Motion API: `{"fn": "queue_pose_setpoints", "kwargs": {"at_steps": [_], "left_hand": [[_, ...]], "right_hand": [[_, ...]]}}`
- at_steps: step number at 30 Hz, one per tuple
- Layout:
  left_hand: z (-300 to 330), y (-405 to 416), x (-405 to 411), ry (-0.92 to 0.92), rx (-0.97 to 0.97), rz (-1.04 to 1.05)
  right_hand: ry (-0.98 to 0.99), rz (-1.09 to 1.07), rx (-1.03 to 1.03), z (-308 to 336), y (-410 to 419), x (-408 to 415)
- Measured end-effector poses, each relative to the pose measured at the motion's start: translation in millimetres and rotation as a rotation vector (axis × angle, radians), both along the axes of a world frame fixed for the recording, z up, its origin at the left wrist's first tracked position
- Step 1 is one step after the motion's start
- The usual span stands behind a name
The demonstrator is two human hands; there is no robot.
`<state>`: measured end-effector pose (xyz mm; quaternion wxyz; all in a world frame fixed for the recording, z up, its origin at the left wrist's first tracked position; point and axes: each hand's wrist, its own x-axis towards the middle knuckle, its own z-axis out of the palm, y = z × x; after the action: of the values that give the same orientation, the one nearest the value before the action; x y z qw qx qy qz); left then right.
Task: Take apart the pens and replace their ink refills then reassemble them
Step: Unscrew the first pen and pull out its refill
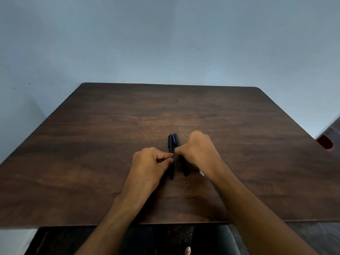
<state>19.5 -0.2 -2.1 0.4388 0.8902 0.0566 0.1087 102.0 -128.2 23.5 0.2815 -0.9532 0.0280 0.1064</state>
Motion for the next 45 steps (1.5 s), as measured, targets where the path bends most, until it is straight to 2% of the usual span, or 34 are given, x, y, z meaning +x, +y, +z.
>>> {"fn": "queue_pose_setpoints", "kwargs": {"at_steps": [3, 5, 8, 12, 14, 17, 20, 26, 33, 45], "left_hand": [[0.2, 3.6, 2.3, -0.074, -0.103, 0.074], [0.5, 3.6, 4.7, -0.075, -0.319, 0.106], [6.3, -0.6, 9.8, 0.045, -0.722, 0.064], [12.1, -6.0, 13.2, 0.128, -0.926, 0.009], [14.1, -8.8, 13.8, 0.136, -0.956, 0.018], [17.4, -14.9, 13.5, 0.120, -0.929, 0.013], [21.2, -19.4, 12.4, 0.101, -0.935, -0.009], [24.4, -17.6, 13.0, 0.091, -0.874, 0.027], [24.8, -18.9, 12.9, 0.056, -0.901, 0.041], [26.2, -19.0, 11.6, 0.079, -0.953, 0.053]], "right_hand": [[-0.036, 0.063, 0.127, 11.4, -15.4, -18.2], [-0.065, 0.102, 0.214, 16.3, -24.1, -33.3], [-0.087, 0.161, 0.278, 17.1, -32.5, -52.6], [-0.052, 0.189, 0.338, 13.2, -36.9, -64.4], [0.001, 0.154, 0.483, 11.8, -35.6, -66.9], [0.166, 0.089, 0.901, 9.2, -30.4, -71.3], [0.139, 0.051, 1.017, 2.2, -27.7, -71.5], [-0.002, 0.033, 0.988, -7.0, -24.2, -70.2], [-0.155, 0.037, 0.978, -7.4, -20.3, -69.6], [-0.173, 0.049, 0.978, -9.3, -18.8, -68.7]]}}
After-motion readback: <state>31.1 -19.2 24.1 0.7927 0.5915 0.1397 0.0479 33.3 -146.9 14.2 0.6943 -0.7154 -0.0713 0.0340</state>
